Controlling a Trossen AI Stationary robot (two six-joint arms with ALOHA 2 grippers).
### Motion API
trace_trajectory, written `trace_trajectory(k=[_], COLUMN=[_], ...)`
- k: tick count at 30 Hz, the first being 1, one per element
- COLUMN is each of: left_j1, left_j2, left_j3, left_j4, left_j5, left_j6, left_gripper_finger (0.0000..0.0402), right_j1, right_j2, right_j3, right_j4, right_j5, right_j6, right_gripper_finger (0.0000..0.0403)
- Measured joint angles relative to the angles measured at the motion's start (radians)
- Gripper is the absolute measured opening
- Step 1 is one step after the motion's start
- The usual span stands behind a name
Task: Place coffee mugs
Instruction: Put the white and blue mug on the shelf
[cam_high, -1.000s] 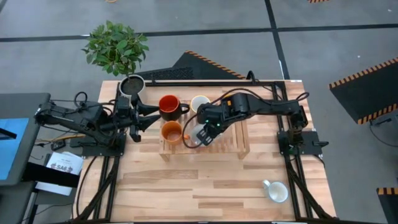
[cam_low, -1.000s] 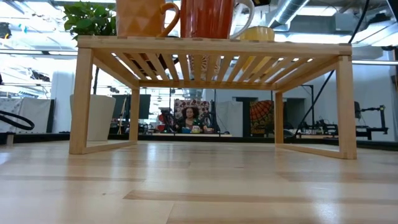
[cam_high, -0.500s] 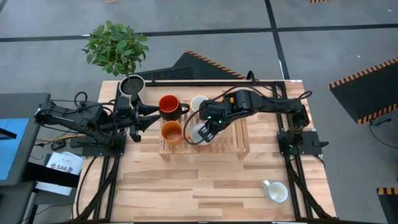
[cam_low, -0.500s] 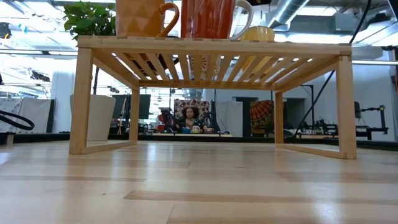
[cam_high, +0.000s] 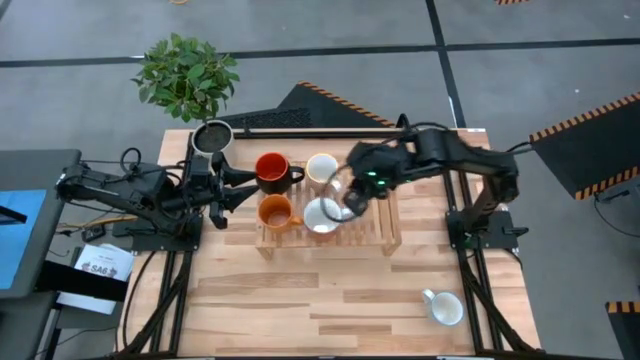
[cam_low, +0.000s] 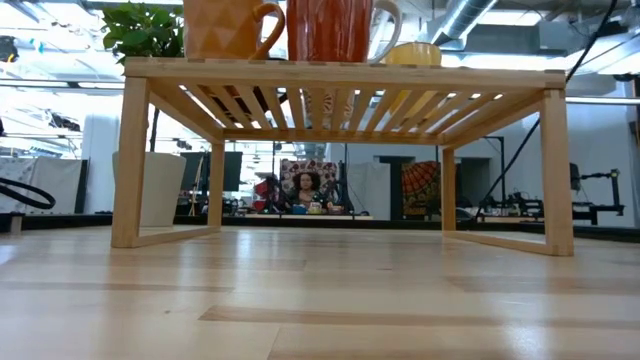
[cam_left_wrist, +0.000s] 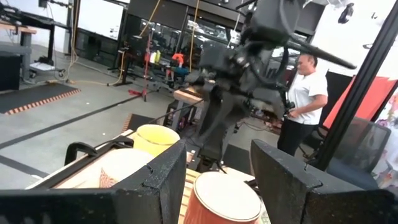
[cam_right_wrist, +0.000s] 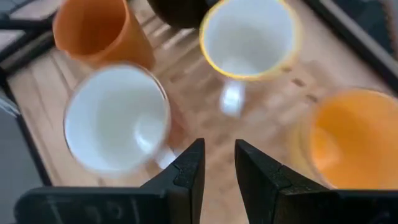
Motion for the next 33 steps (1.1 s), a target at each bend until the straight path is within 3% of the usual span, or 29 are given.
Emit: trace_trajectory(k=[8,17,23,28,33], left_j1=[0.0,0.0,0.0,0.0,0.0], left_j2=[0.0,0.0,0.0,0.0,0.0], left_j3=[0.0,0.0,0.0,0.0,0.0], left_j4=[-0.002,-0.04,-0.074,-0.076,-0.079], left_j5=[-0.026,-0.031,-0.041,-0.043,-0.043], left_j6=[-0.014,-0.014,-0.018,-0.029,-0.029], left_gripper_finger=[0.0165,0.0165,0.0165,0.0165,0.0165], right_j1=[0.1,0.19,0.222,0.187,0.144], right_j2=[-0.134,-0.46,-0.671,-0.756,-0.749], right_j3=[-0.061,-0.54,-0.827,-0.969,-0.998], right_j4=[-0.135,-0.054,0.345,0.769,0.955], right_j5=[0.254,0.291,0.288,0.232,0.153], right_j6=[0.023,0.277,0.227,-0.046,-0.275], right_gripper_finger=[0.0115,0.0115,0.0115,0.0113,0.0111])
